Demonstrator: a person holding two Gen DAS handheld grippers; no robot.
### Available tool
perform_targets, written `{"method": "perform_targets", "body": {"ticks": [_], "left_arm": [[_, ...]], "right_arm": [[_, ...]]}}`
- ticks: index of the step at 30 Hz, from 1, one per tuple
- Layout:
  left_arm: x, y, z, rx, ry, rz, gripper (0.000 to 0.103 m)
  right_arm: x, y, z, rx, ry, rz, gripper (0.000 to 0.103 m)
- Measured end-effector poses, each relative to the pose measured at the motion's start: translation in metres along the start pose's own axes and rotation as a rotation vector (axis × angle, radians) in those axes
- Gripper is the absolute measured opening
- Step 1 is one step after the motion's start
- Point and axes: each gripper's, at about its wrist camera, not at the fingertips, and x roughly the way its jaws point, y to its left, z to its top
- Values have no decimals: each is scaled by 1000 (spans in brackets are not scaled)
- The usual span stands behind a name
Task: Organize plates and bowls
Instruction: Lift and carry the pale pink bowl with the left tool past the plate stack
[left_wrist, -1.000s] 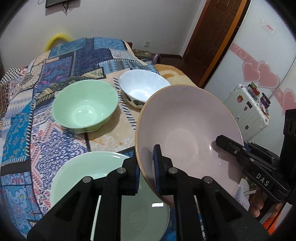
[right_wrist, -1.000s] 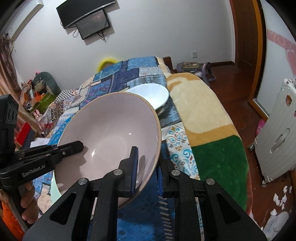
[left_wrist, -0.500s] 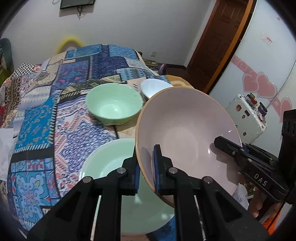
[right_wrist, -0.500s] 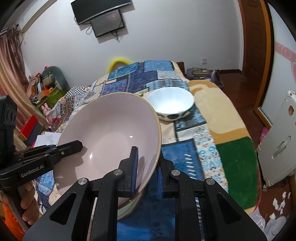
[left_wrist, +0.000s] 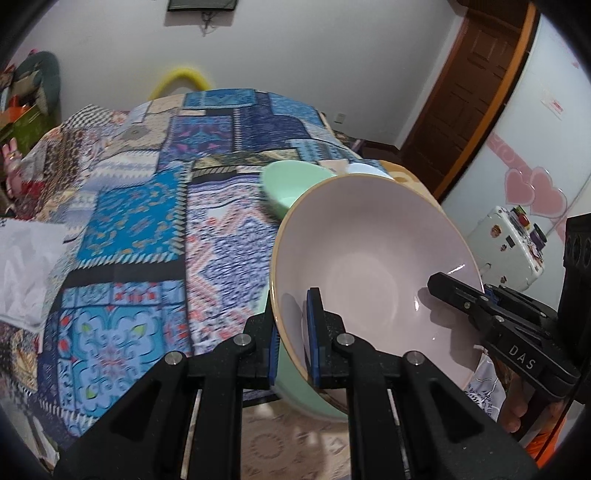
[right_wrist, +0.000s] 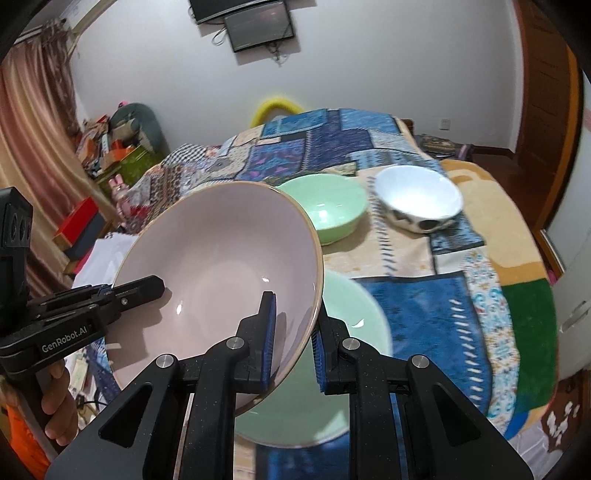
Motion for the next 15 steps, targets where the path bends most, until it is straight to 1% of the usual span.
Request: {"method": "perform_targets", "body": {"ticks": [15], "left_arm": [[-26, 77, -27, -95, 3, 87, 12]], "right_arm": [[37, 61, -5, -77, 62, 89, 17]]}}
